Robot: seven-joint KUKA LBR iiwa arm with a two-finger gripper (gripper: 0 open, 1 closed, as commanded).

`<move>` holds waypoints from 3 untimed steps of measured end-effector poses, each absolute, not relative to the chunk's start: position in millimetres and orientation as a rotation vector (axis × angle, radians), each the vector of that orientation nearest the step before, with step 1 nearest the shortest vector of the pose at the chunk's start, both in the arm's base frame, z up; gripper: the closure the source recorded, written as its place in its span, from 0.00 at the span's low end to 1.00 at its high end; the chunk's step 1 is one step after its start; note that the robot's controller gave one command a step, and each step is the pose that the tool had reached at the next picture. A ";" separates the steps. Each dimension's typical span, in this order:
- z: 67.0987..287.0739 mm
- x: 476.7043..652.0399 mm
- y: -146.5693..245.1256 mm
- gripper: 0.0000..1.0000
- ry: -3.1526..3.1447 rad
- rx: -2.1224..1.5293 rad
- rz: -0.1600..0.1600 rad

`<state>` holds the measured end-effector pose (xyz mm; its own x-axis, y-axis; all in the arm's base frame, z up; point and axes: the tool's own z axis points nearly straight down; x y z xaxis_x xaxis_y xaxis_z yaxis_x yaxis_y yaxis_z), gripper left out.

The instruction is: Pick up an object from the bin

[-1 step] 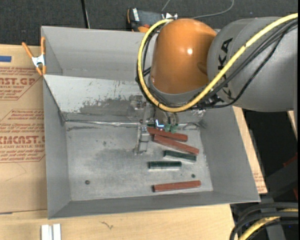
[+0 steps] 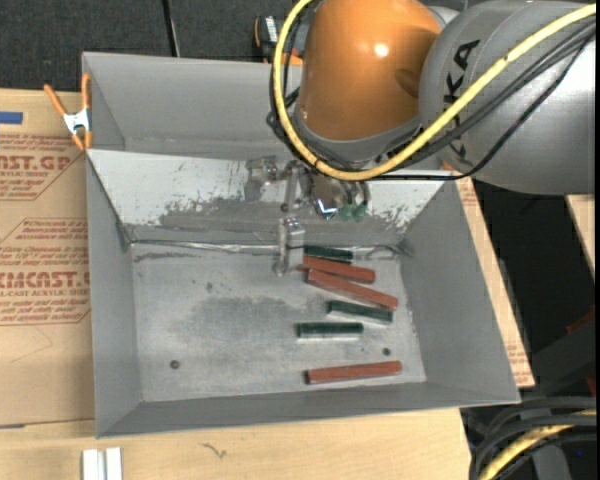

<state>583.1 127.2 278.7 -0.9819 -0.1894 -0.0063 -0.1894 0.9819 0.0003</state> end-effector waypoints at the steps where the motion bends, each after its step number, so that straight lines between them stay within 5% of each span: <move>1: 224.7 563.5 55.1 0.00 3.143 0.028 -0.002; 2: 96.3 508.6 22.2 0.00 3.150 0.099 0.000; 3: 67.8 526.2 -0.2 0.00 3.142 0.050 -0.002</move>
Offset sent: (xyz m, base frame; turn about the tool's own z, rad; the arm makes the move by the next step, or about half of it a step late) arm -0.0193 -0.0709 -0.0523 0.2066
